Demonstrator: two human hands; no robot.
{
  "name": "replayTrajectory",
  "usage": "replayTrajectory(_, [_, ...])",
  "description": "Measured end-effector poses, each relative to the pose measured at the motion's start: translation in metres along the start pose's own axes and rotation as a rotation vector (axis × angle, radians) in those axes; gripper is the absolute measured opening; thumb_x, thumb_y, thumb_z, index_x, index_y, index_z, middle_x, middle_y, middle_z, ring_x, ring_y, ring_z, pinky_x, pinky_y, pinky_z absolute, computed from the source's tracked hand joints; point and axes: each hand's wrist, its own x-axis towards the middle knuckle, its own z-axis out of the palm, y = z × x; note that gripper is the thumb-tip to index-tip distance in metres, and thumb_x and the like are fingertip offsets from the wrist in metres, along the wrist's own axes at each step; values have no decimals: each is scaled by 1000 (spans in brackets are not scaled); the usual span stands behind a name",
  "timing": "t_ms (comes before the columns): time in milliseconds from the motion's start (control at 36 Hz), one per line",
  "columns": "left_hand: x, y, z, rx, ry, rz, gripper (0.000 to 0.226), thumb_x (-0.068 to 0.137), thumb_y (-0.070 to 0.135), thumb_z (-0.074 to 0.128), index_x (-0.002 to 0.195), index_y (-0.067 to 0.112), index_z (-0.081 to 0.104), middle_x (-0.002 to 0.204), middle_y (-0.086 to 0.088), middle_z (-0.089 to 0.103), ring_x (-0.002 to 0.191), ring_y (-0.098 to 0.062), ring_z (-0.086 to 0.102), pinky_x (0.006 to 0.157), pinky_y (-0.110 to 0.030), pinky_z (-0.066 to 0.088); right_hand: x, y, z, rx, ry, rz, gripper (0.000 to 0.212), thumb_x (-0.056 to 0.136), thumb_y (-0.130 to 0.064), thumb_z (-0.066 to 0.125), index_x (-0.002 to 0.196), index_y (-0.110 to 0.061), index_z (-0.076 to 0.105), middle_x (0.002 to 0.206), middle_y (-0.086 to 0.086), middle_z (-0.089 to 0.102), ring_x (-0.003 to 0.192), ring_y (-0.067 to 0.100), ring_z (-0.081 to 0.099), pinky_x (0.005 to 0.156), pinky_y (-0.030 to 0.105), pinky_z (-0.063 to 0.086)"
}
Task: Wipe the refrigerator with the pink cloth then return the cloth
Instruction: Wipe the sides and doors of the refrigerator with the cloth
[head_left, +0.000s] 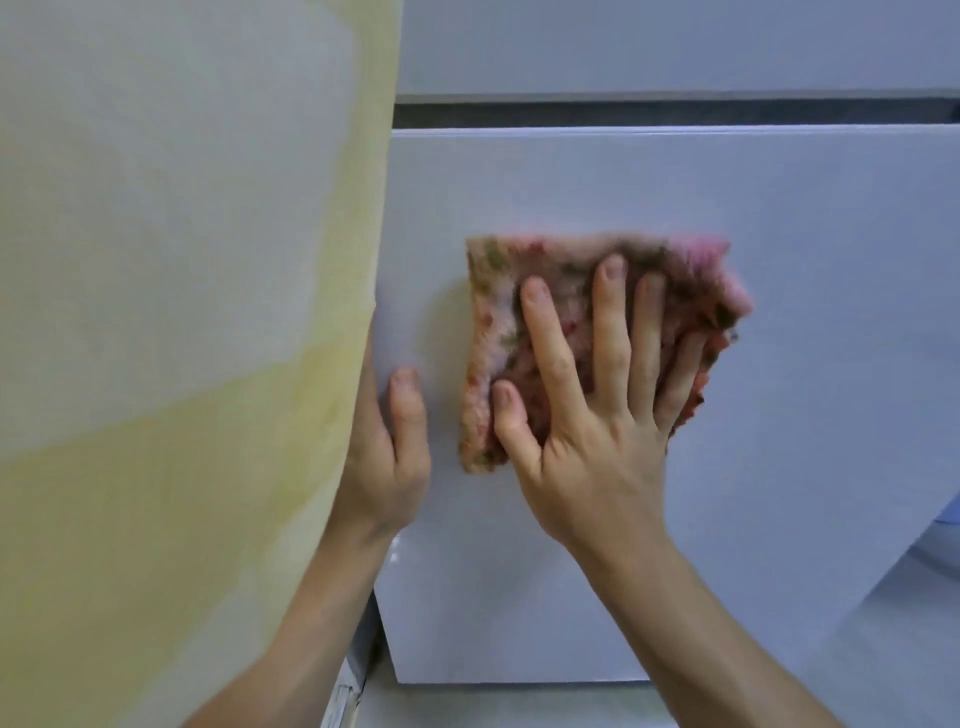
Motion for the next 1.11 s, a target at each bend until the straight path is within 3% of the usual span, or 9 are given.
replayTrajectory(167, [5,10,-10,-110,22,-56,62,114,43,31,159,1,18,166,-29,24,157,-44,23,123,-71,22,-73,50,-3,-22,-97,-59,65,107,-53,45,165,-41,21,177,-3,2,164,21,6,130,53,0])
replayTrajectory(278, [20,21,-24,-96,106,-45,60,108,21,36,157,-8,18,164,-27,24,158,-29,19,132,-47,14,-70,47,-9,9,-111,-33,61,105,-51,48,162,-41,28,177,-5,2,163,20,7,131,53,1])
replayTrajectory(361, [22,20,-26,-44,74,67,58,101,-2,45,155,-11,24,169,13,20,158,4,10,130,-24,11,-68,42,-10,6,-119,-18,69,101,-48,55,163,-41,26,177,-5,1,163,20,8,130,55,2])
replayTrajectory(472, [17,20,-17,45,-58,104,65,95,2,59,153,-15,34,168,36,-9,157,8,-3,128,-19,3,-38,36,-10,-13,-95,-18,61,106,-49,45,163,-38,28,177,0,5,164,22,6,129,58,2])
replayTrajectory(583, [14,20,-8,120,-46,28,67,101,21,58,159,1,34,170,28,-14,161,-4,-4,132,-34,5,5,33,-16,-21,-55,-17,62,106,-55,44,164,-38,29,176,4,10,164,23,4,129,61,6])
replayTrajectory(750, [9,30,9,188,-9,-66,64,106,32,50,162,6,33,170,-19,5,163,-31,3,132,-48,5,27,32,-13,19,45,-6,68,108,-45,50,167,-28,20,174,8,11,163,23,1,130,56,5])
replayTrajectory(833, [6,31,12,202,3,-80,63,107,31,47,163,7,32,171,-21,6,162,-39,7,131,-54,8,7,41,-7,111,71,-52,59,110,-40,47,160,-17,26,169,11,23,163,22,7,131,51,4])
replayTrajectory(944, [3,36,15,198,15,-78,61,107,26,48,163,6,32,170,-26,8,162,-38,7,131,-52,6,-38,53,-5,-12,-31,-100,66,109,-51,46,165,-23,25,177,0,5,163,21,9,131,50,3])
replayTrajectory(1111, [0,36,14,231,-10,-38,64,106,28,50,164,10,32,171,-25,7,163,-32,0,131,-58,6,-72,59,-2,-78,-100,-87,74,107,-56,48,168,-31,15,177,-4,3,163,17,8,132,49,0])
